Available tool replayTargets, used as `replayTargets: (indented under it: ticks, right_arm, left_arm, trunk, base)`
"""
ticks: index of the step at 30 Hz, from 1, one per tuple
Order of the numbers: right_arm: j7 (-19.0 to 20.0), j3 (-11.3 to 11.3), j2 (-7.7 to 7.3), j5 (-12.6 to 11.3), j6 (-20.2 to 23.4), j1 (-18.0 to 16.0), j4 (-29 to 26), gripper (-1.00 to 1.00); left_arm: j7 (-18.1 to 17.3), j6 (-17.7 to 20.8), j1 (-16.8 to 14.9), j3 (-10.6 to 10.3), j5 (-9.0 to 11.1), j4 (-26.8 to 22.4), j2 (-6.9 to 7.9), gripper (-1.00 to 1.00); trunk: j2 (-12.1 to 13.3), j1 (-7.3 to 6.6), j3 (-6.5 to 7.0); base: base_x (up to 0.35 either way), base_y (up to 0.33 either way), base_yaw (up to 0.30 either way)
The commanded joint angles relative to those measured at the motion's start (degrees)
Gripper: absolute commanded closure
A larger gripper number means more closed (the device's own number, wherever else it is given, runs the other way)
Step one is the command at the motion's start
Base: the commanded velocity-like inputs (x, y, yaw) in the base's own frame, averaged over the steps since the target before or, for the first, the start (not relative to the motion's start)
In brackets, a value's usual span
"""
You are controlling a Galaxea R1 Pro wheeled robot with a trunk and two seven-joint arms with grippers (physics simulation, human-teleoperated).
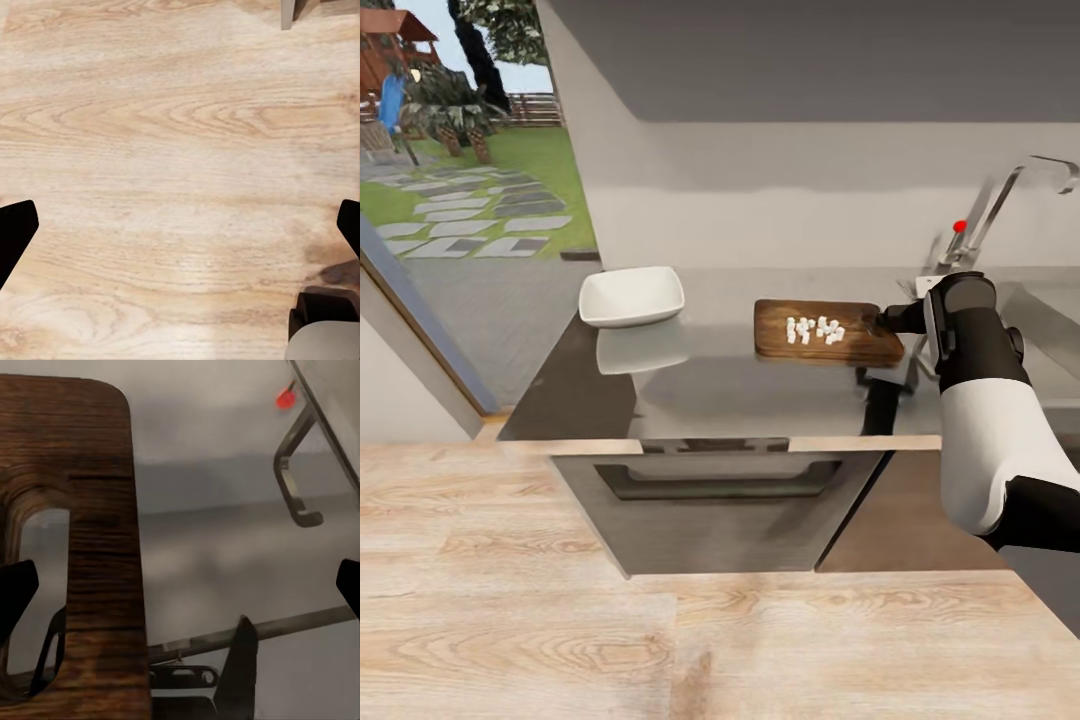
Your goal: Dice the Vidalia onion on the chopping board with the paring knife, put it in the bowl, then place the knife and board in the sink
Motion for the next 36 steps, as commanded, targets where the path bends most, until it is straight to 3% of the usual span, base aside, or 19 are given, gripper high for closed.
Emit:
replayTargets:
  ticks: [1,19,31,32,36]
  right_arm:
    - [0.6,-0.1,0.01,0.6,0.2,0.0,-0.1,-1.00]
    - [0.6,0.0,0.01,0.6,0.2,0.0,-0.1,-1.00]
    - [0.6,0.0,0.08,0.6,0.2,0.0,0.0,-1.00]
    - [0.6,0.0,0.08,0.6,0.2,0.0,0.0,1.00]
    - [0.6,0.1,0.17,0.6,0.2,0.0,0.1,1.00]
  left_arm:
    - [0.0,-0.3,-0.1,-0.2,0.2,0.2,0.00,-1.00]
    - [0.0,-0.3,-0.1,-0.2,0.2,0.1,0.00,-1.00]
    - [-0.1,-0.3,-0.1,-0.2,0.2,0.2,0.00,-1.00]
    - [-0.1,-0.3,-0.1,-0.2,0.2,0.2,0.00,-1.00]
    - [-0.1,-0.3,-0.1,-0.2,0.2,0.2,0.00,-1.00]
  trunk:
    - [-0.4,0.22,-0.23]
    - [-7.7,4.17,-3.46]
    - [-7.7,4.17,-3.46]
    - [-7.7,4.17,-3.46]
    - [-7.7,4.17,-3.46]
  base:
    - [0.000,0.000,0.000]
    - [0.000,0.000,0.000]
    - [0.000,0.000,0.000]
    - [0.000,0.000,0.000]
    - [0.000,0.000,0.000]
